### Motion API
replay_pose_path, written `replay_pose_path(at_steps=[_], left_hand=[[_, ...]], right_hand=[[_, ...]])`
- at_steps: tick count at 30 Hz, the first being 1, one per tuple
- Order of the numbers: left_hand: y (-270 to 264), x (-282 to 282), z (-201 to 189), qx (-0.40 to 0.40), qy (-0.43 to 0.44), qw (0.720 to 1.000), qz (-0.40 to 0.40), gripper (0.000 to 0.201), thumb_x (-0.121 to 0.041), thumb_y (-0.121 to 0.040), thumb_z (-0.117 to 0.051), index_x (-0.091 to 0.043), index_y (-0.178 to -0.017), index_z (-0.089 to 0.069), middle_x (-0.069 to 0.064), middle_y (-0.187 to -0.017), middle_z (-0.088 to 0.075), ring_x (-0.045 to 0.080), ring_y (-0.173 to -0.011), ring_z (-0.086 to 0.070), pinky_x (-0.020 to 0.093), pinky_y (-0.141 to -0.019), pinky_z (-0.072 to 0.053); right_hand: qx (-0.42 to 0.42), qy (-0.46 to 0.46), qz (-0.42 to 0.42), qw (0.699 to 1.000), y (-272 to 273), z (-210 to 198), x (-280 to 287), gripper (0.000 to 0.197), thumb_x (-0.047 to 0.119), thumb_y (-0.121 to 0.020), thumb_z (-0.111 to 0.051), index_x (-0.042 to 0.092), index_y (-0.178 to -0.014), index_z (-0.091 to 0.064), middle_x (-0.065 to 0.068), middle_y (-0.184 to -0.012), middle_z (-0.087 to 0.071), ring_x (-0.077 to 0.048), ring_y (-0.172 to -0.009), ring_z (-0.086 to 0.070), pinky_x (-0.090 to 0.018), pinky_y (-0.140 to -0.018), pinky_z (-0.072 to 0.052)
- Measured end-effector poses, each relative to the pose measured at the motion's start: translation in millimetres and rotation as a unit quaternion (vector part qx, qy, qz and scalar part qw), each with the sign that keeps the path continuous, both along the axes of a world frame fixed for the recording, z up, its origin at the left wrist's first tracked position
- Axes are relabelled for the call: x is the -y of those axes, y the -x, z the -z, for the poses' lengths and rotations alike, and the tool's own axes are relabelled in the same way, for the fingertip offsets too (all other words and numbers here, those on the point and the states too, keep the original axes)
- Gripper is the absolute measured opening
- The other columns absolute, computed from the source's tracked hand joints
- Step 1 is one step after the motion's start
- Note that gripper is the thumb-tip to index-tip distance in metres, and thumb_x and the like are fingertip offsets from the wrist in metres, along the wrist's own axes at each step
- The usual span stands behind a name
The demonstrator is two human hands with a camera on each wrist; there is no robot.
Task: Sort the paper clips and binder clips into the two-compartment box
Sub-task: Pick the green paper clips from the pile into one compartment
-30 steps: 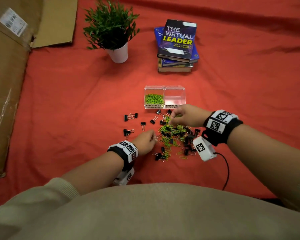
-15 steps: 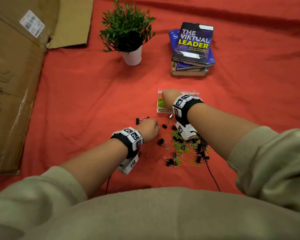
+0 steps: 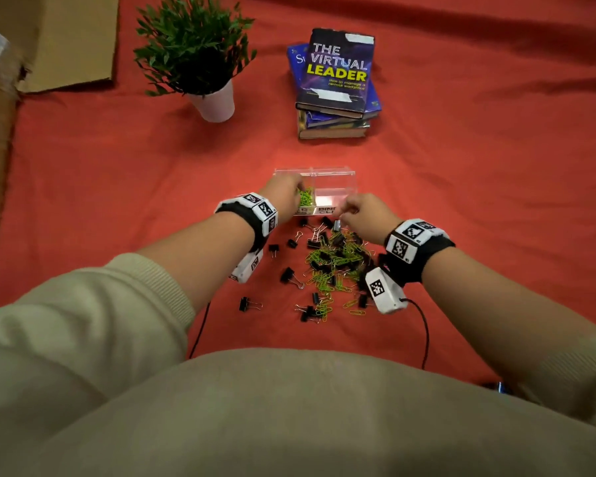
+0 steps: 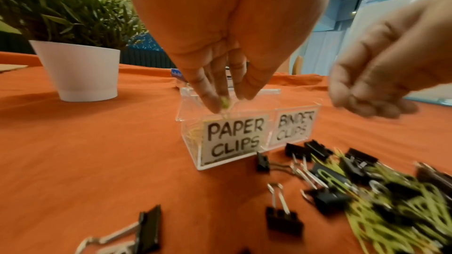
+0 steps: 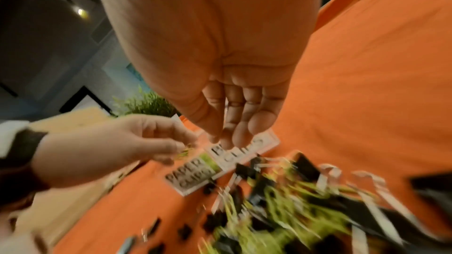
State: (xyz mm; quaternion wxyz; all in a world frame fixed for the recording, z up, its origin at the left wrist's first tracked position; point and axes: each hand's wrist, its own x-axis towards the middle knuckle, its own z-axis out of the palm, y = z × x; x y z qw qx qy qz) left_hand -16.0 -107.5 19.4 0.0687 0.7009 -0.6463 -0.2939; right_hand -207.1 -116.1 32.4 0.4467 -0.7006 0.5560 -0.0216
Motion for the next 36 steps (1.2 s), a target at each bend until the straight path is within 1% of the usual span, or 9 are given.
replay_pose_path(at_steps=[3, 8, 11, 14, 21, 26, 30, 33, 36], left_hand=[[8, -12, 6, 0.03, 0.041, 0.998, 0.035, 0.023, -0.012, -0.09, -0.053, -0.015, -0.111, -0.062, 0.006, -0.124, -0.059, 0.028, -0.124, -0.046, 0.041, -0.107, -0.037], [29, -62, 17, 0.033, 0.066, 0.996, 0.049, 0.011, -0.017, -0.083, -0.06, -0.017, -0.094, -0.059, 0.003, -0.115, -0.045, 0.019, -0.111, -0.043, 0.036, -0.094, -0.048], [31, -85, 25, 0.05, 0.082, 0.994, 0.048, 0.023, -0.007, -0.083, -0.059, -0.011, -0.106, -0.058, 0.008, -0.13, -0.039, 0.022, -0.119, -0.044, 0.031, -0.089, -0.051], [25, -89, 29, 0.064, 0.067, 0.994, 0.064, 0.035, 0.006, -0.083, -0.052, -0.004, -0.116, -0.055, 0.013, -0.135, -0.038, 0.029, -0.125, -0.041, 0.039, -0.092, -0.051], [17, -73, 24, 0.118, 0.08, 0.989, 0.032, 0.031, 0.011, -0.08, -0.046, 0.001, -0.109, -0.054, 0.013, -0.124, -0.039, 0.028, -0.114, -0.037, 0.04, -0.091, -0.049], [15, -58, 20, 0.122, 0.062, 0.99, 0.045, 0.032, 0.003, -0.082, -0.05, -0.002, -0.113, -0.054, 0.013, -0.123, -0.039, 0.029, -0.113, -0.038, 0.042, -0.086, -0.05], [16, -63, 17, 0.133, 0.102, 0.984, 0.057, 0.028, -0.007, -0.079, -0.057, -0.009, -0.106, -0.055, 0.01, -0.125, -0.04, 0.027, -0.114, -0.039, 0.036, -0.086, -0.046], [23, -80, 22, 0.106, 0.089, 0.986, 0.088, 0.019, -0.017, -0.08, -0.06, -0.014, -0.099, -0.056, 0.005, -0.113, -0.044, 0.022, -0.108, -0.041, 0.034, -0.09, -0.045], [27, -99, 32, 0.081, -0.011, 0.987, 0.135, 0.019, -0.027, -0.083, -0.062, -0.017, -0.098, -0.057, 0.001, -0.103, -0.045, 0.02, -0.104, -0.043, 0.036, -0.089, -0.045]], right_hand=[[-0.069, 0.002, -0.079, 0.994, 21, 17, -24, 0.018, 0.007, -0.089, -0.051, 0.013, -0.094, -0.067, -0.001, -0.086, -0.064, -0.012, -0.062, -0.055, -0.023, -0.053, -0.043], [-0.113, 0.047, -0.21, 0.97, 35, 39, -55, 0.022, 0.009, -0.083, -0.057, 0.015, -0.103, -0.064, -0.001, -0.096, -0.057, -0.012, -0.08, -0.049, -0.019, -0.062, -0.034], [-0.12, 0.069, -0.196, 0.971, 42, 46, -54, 0.023, 0.01, -0.084, -0.058, 0.016, -0.106, -0.061, 0.004, -0.095, -0.045, -0.014, -0.088, -0.046, -0.024, -0.072, -0.034], [-0.119, 0.075, -0.167, 0.976, 47, 47, -51, 0.025, 0.008, -0.084, -0.057, 0.016, -0.107, -0.06, 0.0, -0.101, -0.052, -0.019, -0.096, -0.052, -0.028, -0.077, -0.043], [-0.093, 0.082, -0.224, 0.967, 37, 41, -60, 0.017, 0.011, -0.086, -0.054, 0.012, -0.101, -0.061, -0.007, -0.104, -0.055, -0.022, -0.1, -0.052, -0.027, -0.078, -0.04], [-0.081, 0.075, -0.224, 0.968, 26, 45, -60, 0.025, 0.008, -0.084, -0.055, 0.012, -0.108, -0.061, -0.008, -0.107, -0.053, -0.026, -0.107, -0.05, -0.036, -0.084, -0.047], [-0.094, 0.087, -0.296, 0.947, 20, 50, -66, 0.047, 0.016, -0.084, -0.059, 0.032, -0.127, -0.051, -0.006, -0.11, -0.044, -0.019, -0.106, -0.041, -0.038, -0.084, -0.046], [-0.117, 0.112, -0.331, 0.929, 18, 54, -66, 0.039, 0.023, -0.087, -0.06, 0.03, -0.125, -0.055, -0.008, -0.111, -0.045, -0.023, -0.108, -0.043, -0.041, -0.087, -0.046], [-0.111, 0.116, -0.302, 0.94, 21, 57, -62, 0.029, 0.027, -0.088, -0.06, 0.023, -0.117, -0.06, -0.009, -0.114, -0.049, -0.027, -0.112, -0.047, -0.039, -0.088, -0.045]])
